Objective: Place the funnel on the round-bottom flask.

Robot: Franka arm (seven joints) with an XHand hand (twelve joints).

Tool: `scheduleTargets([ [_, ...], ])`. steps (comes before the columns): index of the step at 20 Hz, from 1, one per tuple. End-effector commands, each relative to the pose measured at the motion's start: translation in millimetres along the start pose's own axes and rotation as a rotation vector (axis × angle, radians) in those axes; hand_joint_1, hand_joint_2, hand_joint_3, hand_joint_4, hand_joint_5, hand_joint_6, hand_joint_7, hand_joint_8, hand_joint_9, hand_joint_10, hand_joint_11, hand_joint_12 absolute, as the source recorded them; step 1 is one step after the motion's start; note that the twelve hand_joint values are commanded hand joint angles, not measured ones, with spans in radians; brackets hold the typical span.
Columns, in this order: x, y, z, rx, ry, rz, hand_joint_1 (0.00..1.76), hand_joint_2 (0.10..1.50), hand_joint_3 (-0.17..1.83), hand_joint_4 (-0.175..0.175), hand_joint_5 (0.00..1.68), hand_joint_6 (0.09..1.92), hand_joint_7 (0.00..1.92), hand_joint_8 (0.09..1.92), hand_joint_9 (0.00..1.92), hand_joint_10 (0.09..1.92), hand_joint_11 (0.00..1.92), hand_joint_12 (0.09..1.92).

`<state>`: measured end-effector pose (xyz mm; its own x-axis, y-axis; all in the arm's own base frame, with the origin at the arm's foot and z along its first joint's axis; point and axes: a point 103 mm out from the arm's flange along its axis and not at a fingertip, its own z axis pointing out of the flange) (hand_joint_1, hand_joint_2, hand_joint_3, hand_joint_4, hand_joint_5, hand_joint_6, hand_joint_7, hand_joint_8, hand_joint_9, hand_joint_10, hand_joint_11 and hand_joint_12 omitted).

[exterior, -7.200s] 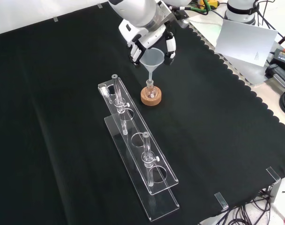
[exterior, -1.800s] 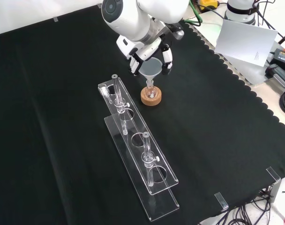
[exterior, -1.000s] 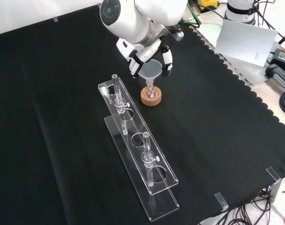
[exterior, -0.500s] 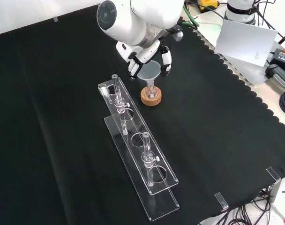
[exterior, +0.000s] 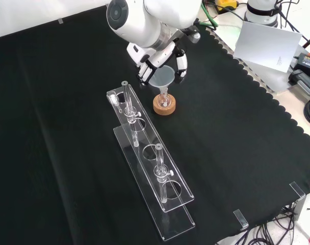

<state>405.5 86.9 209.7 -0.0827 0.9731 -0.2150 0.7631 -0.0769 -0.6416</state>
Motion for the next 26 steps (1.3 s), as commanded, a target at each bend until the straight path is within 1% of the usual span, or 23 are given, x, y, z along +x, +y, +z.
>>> scheduleTargets([
  [1,-2.5,-3.2,1.3,0.008,0.006,-0.006,0.67,0.63,0.49,-0.081,0.26,0.12,0.08,0.79,0.53,0.73,0.42,1.31],
  [7,-3.5,-7.5,1.5,0.002,0.014,-0.011,0.65,0.64,0.46,-0.078,0.25,0.09,0.04,0.77,0.45,0.73,0.39,1.33],
  [9,-6.4,-11.2,0.5,-0.018,0.029,-0.023,0.62,0.64,0.42,-0.077,0.23,0.09,0.01,0.67,0.35,0.76,0.34,1.35],
  [13,-15.2,-24.5,-6.8,-0.104,0.069,-0.042,0.54,0.66,0.31,-0.072,0.16,0.09,0.0,0.39,0.15,0.82,0.22,1.4],
  [16,-24.6,-34.6,-14.4,-0.149,0.088,-0.043,0.51,0.67,0.25,-0.071,0.14,0.09,0.0,0.32,0.09,0.85,0.18,1.41],
  [18,-33.6,-41.0,-18.9,-0.183,0.109,-0.049,0.5,0.67,0.23,-0.07,0.13,0.09,0.0,0.32,0.08,0.85,0.14,1.43],
  [19,-38.0,-44.1,-20.2,-0.211,0.118,-0.057,0.49,0.68,0.22,-0.07,0.13,0.09,0.0,0.35,0.08,0.85,0.13,1.43],
  [20,-42.3,-47.3,-21.5,-0.246,0.123,-0.063,0.49,0.69,0.21,-0.071,0.14,0.09,0.0,0.39,0.09,0.85,0.12,1.44],
  [21,-46.1,-49.2,-22.6,-0.264,0.129,-0.066,0.5,0.69,0.2,-0.071,0.16,0.09,0.0,0.44,0.11,0.84,0.11,1.44],
  [23,-54.0,-51.3,-24.5,-0.278,0.142,-0.06,0.5,0.7,0.19,-0.072,0.18,0.09,0.0,0.52,0.15,0.82,0.11,1.44],
  [26,-70.0,-52.4,-27.9,-0.298,0.171,-0.056,0.52,0.72,0.18,-0.073,0.2,0.09,0.0,0.58,0.18,0.81,0.13,1.43],
])
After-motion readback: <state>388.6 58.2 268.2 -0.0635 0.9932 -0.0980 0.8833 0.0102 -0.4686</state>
